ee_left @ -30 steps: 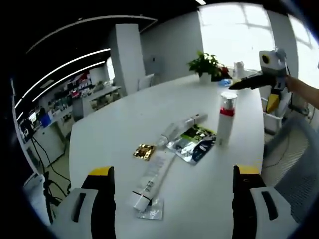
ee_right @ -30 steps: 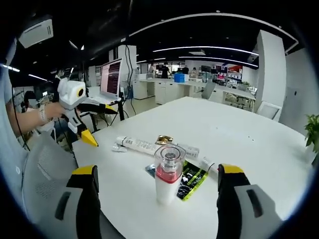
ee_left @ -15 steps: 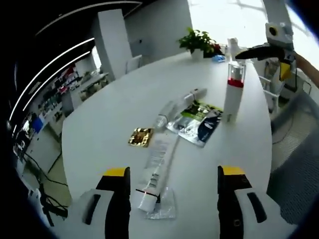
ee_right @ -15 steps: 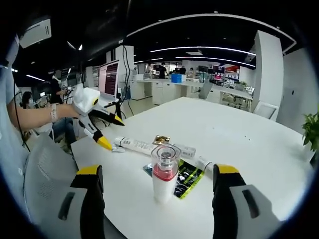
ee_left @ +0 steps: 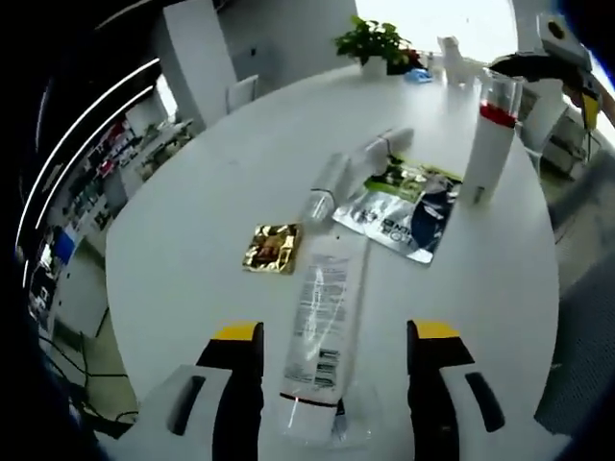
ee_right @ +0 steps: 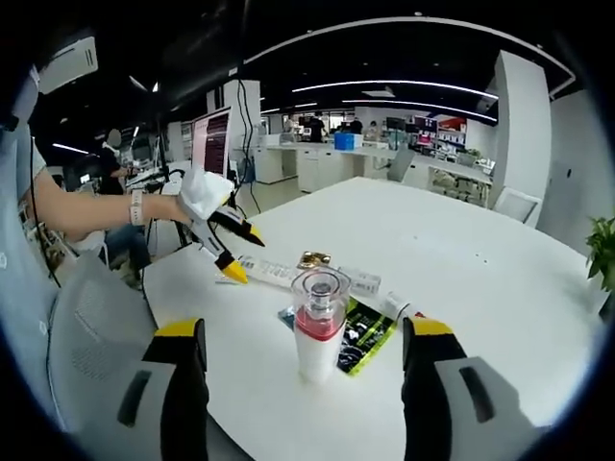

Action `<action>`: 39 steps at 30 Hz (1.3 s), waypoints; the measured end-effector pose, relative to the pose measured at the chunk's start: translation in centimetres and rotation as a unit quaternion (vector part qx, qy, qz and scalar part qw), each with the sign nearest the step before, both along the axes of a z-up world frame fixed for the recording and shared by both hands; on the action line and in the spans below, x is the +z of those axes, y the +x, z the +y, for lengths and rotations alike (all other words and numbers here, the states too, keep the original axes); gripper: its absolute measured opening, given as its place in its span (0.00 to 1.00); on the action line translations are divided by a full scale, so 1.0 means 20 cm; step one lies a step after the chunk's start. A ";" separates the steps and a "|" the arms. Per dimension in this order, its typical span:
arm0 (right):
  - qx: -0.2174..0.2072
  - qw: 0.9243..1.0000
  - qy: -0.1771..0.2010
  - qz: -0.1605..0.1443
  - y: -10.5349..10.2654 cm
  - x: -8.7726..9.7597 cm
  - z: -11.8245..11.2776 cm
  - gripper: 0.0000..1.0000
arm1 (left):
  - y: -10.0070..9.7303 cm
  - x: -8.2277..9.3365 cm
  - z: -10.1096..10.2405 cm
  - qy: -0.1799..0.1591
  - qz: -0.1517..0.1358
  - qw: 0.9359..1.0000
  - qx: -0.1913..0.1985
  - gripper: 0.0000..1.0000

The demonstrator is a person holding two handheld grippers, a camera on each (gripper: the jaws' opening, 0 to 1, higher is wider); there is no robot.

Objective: Arrange the skincare products in the storage area until every visible bottle or jar stands upright without overlapping.

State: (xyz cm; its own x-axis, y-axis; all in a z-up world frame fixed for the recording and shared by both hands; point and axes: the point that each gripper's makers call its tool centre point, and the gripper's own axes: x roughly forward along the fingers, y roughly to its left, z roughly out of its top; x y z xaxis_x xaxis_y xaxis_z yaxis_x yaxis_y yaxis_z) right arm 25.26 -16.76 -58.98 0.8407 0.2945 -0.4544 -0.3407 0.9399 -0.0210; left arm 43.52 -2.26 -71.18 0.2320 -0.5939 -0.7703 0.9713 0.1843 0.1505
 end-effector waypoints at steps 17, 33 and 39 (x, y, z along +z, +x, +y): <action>-0.013 1.000 0.016 0.015 -0.01 -0.02 -0.03 0.84 | 0.06 -0.16 -0.02 0.067 0.031 0.997 -0.007 0.46; -0.008 1.000 0.002 0.011 0.00 -0.01 -0.02 0.82 | 0.06 -0.18 -0.05 0.080 0.071 0.994 -0.017 0.30; -0.008 1.000 0.003 0.011 -0.01 -0.02 -0.02 0.81 | 0.05 -0.18 -0.05 0.088 0.073 0.993 -0.020 0.29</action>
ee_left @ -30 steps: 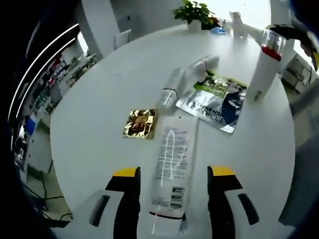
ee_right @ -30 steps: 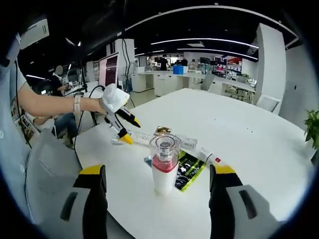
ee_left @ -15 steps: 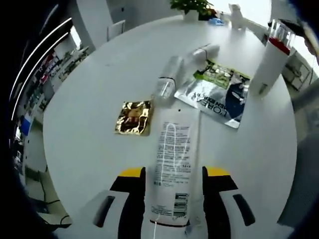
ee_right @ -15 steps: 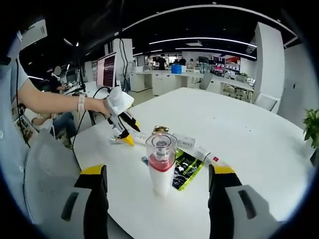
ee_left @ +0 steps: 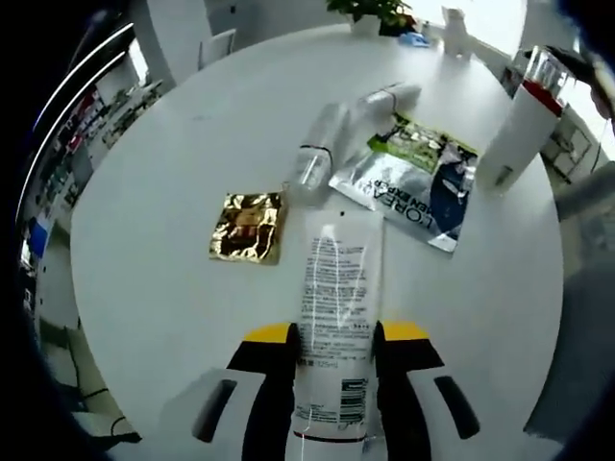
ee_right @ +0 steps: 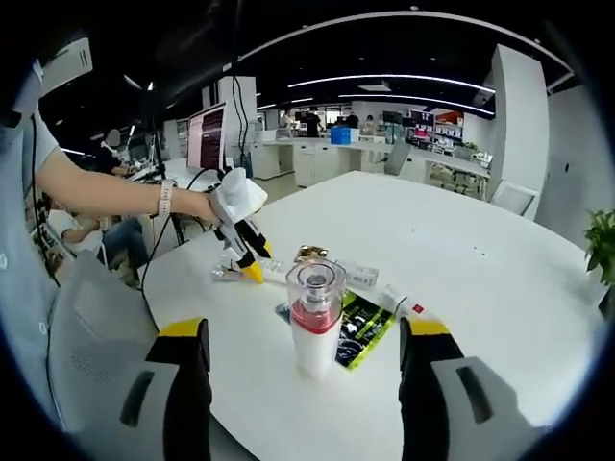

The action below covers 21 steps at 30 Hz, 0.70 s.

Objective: Arrange the skincare products in the storage area until every visible bottle or jar stands upright without overlapping.

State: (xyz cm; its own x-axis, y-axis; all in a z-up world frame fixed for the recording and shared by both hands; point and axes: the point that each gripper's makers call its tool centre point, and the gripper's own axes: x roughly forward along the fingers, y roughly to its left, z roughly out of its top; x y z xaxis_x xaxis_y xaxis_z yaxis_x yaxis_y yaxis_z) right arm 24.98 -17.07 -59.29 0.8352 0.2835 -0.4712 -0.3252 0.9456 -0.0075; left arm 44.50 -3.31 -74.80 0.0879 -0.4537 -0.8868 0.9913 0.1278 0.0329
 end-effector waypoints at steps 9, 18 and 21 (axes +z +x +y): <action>-0.003 1.000 0.003 -0.009 0.00 0.02 0.02 0.80 | -0.01 0.01 -0.01 -0.007 -0.017 1.000 -0.018 0.24; -0.007 1.000 0.013 0.008 -0.06 -0.02 0.05 0.82 | -0.03 0.05 -0.03 -0.051 -0.023 0.998 0.019 0.18; -0.010 1.000 0.015 0.012 -0.08 -0.03 0.05 0.83 | -0.06 0.08 -0.03 -0.069 -0.018 0.997 0.029 0.17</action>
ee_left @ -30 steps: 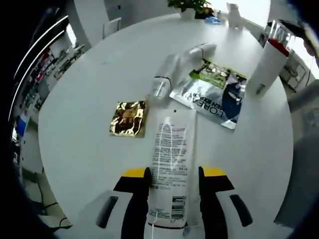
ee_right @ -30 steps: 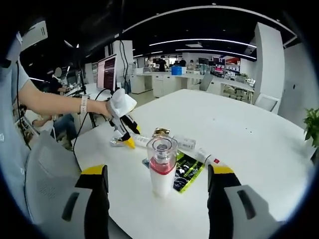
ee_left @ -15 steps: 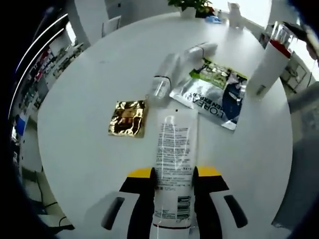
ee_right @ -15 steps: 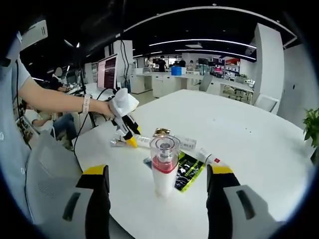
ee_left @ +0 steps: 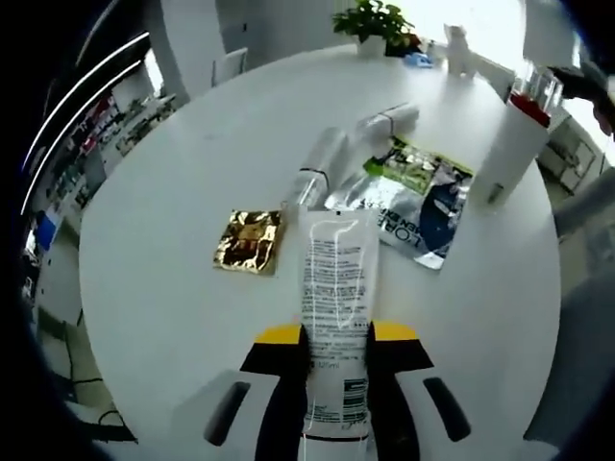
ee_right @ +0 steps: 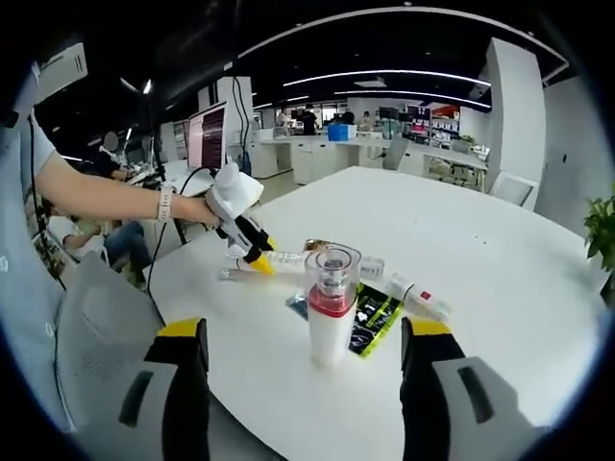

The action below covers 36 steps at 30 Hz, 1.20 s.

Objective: Arrange the skincare products in the storage area until every visible bottle or jar stands upright without overlapping.

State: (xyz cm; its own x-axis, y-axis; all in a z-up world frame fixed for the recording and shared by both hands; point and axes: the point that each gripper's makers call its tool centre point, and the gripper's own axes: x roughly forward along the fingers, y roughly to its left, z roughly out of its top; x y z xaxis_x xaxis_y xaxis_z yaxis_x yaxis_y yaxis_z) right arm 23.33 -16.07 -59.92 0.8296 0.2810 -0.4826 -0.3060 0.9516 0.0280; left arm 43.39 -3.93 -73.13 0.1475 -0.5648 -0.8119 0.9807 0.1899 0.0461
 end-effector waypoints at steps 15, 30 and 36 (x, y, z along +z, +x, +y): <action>-0.015 0.997 0.030 -0.071 0.01 0.18 0.05 0.64 | -0.16 0.29 -0.04 -0.112 -0.026 0.993 0.012 0.17; 0.026 0.991 0.109 -0.079 0.05 0.21 0.31 0.37 | -0.42 0.51 -0.02 -0.197 -0.034 0.980 0.008 0.17; 0.021 0.990 0.126 -0.064 0.10 0.12 0.35 0.34 | -0.53 0.57 -0.01 -0.218 -0.033 0.975 0.005 0.17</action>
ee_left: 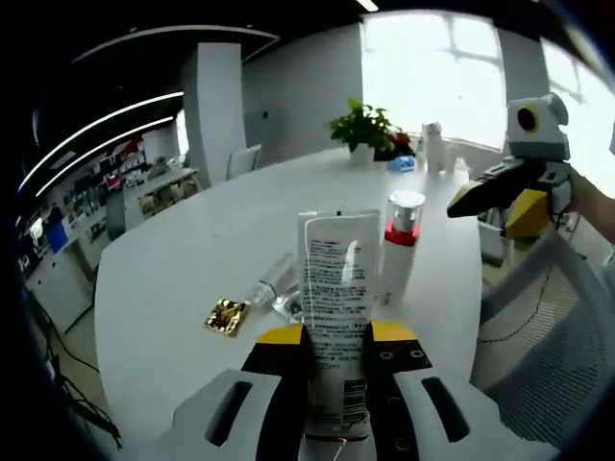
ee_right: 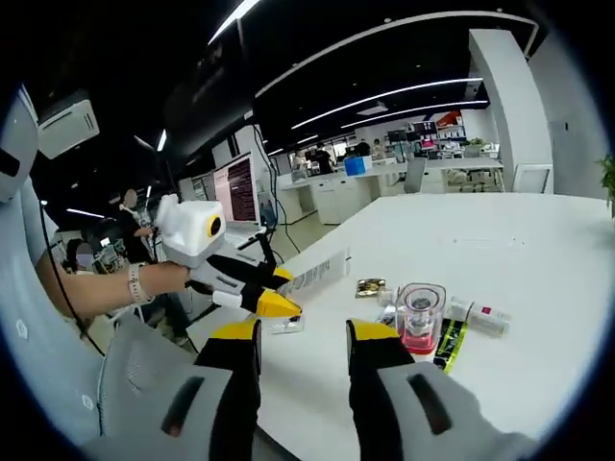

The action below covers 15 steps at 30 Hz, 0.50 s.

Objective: Arrange the skincare products in the storage area until every visible bottle or jar stands upright without overlapping.

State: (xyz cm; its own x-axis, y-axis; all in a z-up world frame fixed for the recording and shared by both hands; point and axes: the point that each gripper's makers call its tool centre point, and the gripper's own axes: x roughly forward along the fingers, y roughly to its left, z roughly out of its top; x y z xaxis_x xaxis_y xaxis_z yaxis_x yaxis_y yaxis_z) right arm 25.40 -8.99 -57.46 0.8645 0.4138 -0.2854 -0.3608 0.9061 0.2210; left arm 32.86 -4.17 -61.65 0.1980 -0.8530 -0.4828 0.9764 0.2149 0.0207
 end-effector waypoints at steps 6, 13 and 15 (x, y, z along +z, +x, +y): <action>-0.023 0.997 0.071 0.006 0.05 -0.02 0.00 0.33 | -0.05 0.04 0.00 -0.014 -0.009 1.000 -0.003 0.17; -0.033 0.993 0.112 0.006 0.07 -0.02 0.00 0.32 | -0.12 0.07 -0.02 -0.023 -0.016 0.999 -0.021 0.17; -0.040 0.991 0.130 0.002 0.08 0.00 -0.01 0.31 | -0.14 0.08 -0.03 -0.028 -0.022 0.999 -0.026 0.17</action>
State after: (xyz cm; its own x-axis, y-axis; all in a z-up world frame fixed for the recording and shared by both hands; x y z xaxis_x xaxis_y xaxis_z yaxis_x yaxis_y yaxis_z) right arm 27.01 -9.24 -57.48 0.8971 0.4030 -0.1812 -0.2883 0.8446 0.4512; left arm 30.04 -4.83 -60.02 0.1725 -0.8877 -0.4268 0.9847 0.1662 0.0524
